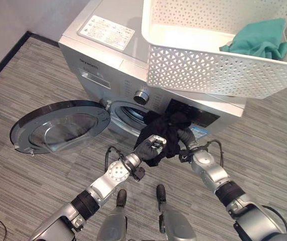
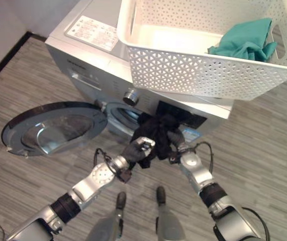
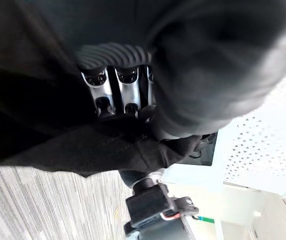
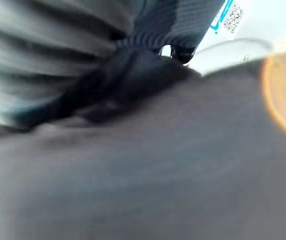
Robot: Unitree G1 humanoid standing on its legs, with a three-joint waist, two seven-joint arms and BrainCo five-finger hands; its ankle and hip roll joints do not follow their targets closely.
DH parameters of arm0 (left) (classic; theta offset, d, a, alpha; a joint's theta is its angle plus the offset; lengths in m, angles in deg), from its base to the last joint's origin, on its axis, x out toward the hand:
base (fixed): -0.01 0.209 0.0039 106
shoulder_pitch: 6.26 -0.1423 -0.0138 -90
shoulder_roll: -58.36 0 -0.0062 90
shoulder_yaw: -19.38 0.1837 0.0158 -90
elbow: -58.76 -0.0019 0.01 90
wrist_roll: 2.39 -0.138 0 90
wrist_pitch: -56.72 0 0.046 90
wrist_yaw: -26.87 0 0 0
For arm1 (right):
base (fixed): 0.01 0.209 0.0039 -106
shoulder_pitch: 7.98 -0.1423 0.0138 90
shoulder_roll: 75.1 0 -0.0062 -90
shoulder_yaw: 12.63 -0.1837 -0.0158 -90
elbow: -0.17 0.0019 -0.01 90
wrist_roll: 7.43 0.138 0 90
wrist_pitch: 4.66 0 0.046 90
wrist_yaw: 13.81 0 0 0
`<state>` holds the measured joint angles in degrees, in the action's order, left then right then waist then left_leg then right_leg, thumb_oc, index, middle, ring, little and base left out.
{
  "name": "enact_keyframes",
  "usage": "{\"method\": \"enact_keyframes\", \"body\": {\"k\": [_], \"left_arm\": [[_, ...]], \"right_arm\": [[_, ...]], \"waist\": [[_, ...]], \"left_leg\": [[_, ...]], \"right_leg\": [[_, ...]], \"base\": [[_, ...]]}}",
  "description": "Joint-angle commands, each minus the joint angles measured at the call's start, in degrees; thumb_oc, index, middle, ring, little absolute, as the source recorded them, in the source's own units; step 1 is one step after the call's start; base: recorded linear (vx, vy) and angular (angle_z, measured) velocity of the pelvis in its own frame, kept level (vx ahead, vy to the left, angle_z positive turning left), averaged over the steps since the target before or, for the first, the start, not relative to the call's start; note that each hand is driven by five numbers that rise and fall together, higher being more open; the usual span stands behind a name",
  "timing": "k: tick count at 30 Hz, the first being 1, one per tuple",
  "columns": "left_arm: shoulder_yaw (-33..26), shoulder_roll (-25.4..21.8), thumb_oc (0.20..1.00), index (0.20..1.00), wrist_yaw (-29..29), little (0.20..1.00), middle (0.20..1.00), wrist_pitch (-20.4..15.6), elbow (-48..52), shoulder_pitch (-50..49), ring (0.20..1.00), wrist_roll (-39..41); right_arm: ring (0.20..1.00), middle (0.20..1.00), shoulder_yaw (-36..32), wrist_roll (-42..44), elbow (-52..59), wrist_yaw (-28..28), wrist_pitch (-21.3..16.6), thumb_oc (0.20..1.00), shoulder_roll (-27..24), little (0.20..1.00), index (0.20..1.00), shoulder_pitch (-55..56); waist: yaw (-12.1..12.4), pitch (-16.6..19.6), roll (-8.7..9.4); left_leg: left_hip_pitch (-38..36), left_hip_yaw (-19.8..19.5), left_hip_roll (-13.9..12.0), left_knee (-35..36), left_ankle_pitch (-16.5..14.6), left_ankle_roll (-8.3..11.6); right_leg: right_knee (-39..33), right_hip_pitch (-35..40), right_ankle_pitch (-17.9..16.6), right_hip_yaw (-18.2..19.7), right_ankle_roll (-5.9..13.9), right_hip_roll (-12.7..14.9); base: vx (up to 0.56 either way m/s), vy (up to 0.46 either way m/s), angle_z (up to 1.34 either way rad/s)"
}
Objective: Grab the laundry basket,head to the washer,open it,put in the laundry and shut it.
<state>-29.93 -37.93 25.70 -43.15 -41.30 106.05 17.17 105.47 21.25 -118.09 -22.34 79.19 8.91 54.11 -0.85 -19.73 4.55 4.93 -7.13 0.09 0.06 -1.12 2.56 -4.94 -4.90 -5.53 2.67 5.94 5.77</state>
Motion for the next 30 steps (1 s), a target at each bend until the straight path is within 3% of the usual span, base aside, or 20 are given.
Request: {"method": "enact_keyframes", "body": {"k": [1, 12, 22, 30], "left_arm": [[-1.2, 1.6, 0.200, 0.200, 1.1, 0.200, 0.200, -4.0, 3.1, -1.9, 0.200, -2.0], [-5.3, 0.7, 0.200, 0.200, 3.0, 0.200, 0.200, -4.2, 0.2, -5.2, 0.200, -4.7], [-8.9, -0.3, 0.200, 0.200, 2.6, 0.200, 0.200, -4.6, -2.5, -8.6, 0.200, -7.1], [-16.0, -0.8, 0.200, 0.200, 1.4, 0.200, 0.200, -4.2, -2.6, -13.4, 0.200, -4.2]], "right_arm": [[1.000, 1.000, -1.1, 1.4, 0.3, 0.4, -2.3, 1.000, 1.8, 1.000, 1.000, -3.4], [1.000, 1.000, -4.0, 1.7, 3.5, 0.8, -3.2, 1.000, 1.1, 1.000, 1.000, 0.8], [1.000, 1.000, -12.7, 2.2, 10.5, 3.3, -5.8, 1.000, -2.5, 1.000, 1.000, 13.9], [1.000, 1.000, -21.0, 4.0, 13.9, 8.9, -5.8, 1.000, -4.9, 1.000, 1.000, 27.6]], "waist": [[1.4, 4.0, 0.16], [1.4, 4.0, 0.61], [0.0, 4.4, 0.85], [-1.8, 5.1, 1.59]], "left_leg": [[-1.9, 2.0, -2.7, -3.9, -7.1, -1.06], [-1.9, 2.2, -2.7, -4.3, -7.5, -1.14], [-2.1, 2.3, -3.0, -4.1, -7.8, -1.17], [-2.7, 2.9, -3.2, -4.0, -8.1, -1.31]], "right_leg": [[5.4, -8.5, -0.6, 0.2, 3.20, 4.4], [5.5, -8.4, -0.5, 0.0, 3.13, 4.5], [6.0, -8.6, 0.2, -0.2, 3.13, 4.4], [6.0, -8.3, 0.3, 0.2, 3.34, 4.5]], "base": [[0.00, 0.000, 0.00], [0.00, 0.000, 0.00], [0.00, 0.000, 0.00], [0.00, 0.000, 0.00]]}}
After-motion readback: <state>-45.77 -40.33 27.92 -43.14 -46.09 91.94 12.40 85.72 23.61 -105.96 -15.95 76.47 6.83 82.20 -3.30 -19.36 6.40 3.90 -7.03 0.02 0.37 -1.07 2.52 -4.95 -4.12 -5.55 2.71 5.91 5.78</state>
